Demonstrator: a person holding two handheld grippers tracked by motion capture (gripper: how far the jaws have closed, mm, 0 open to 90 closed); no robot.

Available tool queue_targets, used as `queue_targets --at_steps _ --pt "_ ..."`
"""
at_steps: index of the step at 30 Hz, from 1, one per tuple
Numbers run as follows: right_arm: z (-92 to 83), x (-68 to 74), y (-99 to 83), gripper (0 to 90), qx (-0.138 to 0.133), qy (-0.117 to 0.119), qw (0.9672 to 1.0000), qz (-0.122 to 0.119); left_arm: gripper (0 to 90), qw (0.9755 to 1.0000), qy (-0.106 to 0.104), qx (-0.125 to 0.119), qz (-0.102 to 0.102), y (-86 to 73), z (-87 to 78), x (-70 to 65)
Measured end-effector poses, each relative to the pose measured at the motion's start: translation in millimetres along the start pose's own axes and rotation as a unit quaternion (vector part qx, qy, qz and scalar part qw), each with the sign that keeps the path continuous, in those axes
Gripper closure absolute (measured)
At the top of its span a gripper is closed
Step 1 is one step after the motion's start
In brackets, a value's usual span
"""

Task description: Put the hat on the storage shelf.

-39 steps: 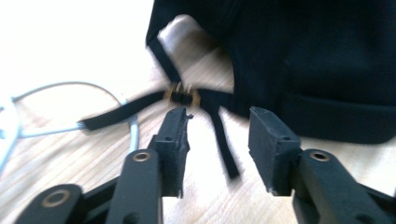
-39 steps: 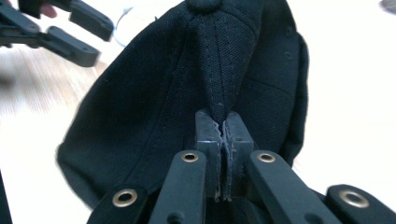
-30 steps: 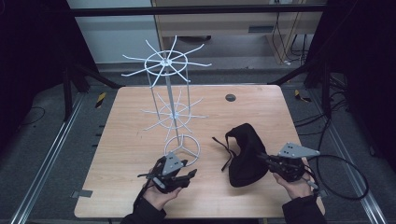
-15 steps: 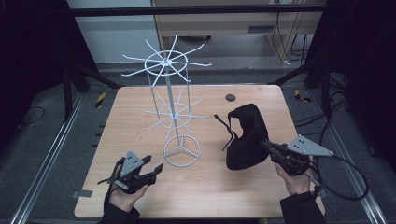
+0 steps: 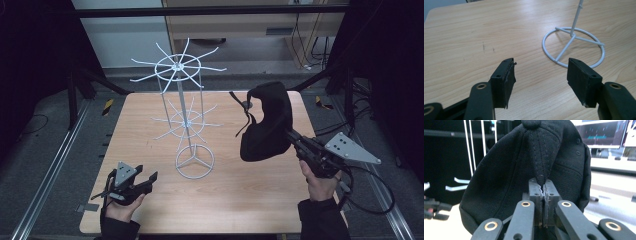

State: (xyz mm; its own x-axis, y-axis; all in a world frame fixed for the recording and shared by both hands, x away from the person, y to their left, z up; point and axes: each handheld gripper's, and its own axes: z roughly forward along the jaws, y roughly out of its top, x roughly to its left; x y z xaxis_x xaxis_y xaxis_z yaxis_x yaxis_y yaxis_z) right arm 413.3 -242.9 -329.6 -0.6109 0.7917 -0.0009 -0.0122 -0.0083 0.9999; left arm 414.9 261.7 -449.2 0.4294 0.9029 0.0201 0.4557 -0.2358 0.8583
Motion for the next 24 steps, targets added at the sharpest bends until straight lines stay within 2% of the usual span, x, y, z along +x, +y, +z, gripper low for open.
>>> queue_targets --at_steps 5,7,8,16,24 --pt "3.7 3.5 16.8 87.9 -0.035 -0.005 0.9994 -0.005 39.2 1.0 0.003 0.004 -0.001 -1.8 3.4 2.0" --pt "4.7 4.2 19.6 87.8 -0.038 -0.005 0.9992 -0.005 39.2 1.0 0.004 0.005 -0.002 -2.0 3.9 2.8" --pt "7.0 5.3 25.0 87.9 -0.049 -0.006 0.9988 -0.008 39.2 1.0 0.005 0.006 -0.004 -2.2 4.5 4.2" --pt "16.2 7.5 53.0 87.9 -0.077 0.0 0.9968 -0.022 39.4 0.9998 0.013 0.008 -0.009 -3.8 6.5 8.5" --pt "24.5 14.1 89.3 87.9 -0.112 0.005 0.9931 -0.037 39.5 0.9999 0.012 0.01 -0.003 -3.9 7.5 8.3"
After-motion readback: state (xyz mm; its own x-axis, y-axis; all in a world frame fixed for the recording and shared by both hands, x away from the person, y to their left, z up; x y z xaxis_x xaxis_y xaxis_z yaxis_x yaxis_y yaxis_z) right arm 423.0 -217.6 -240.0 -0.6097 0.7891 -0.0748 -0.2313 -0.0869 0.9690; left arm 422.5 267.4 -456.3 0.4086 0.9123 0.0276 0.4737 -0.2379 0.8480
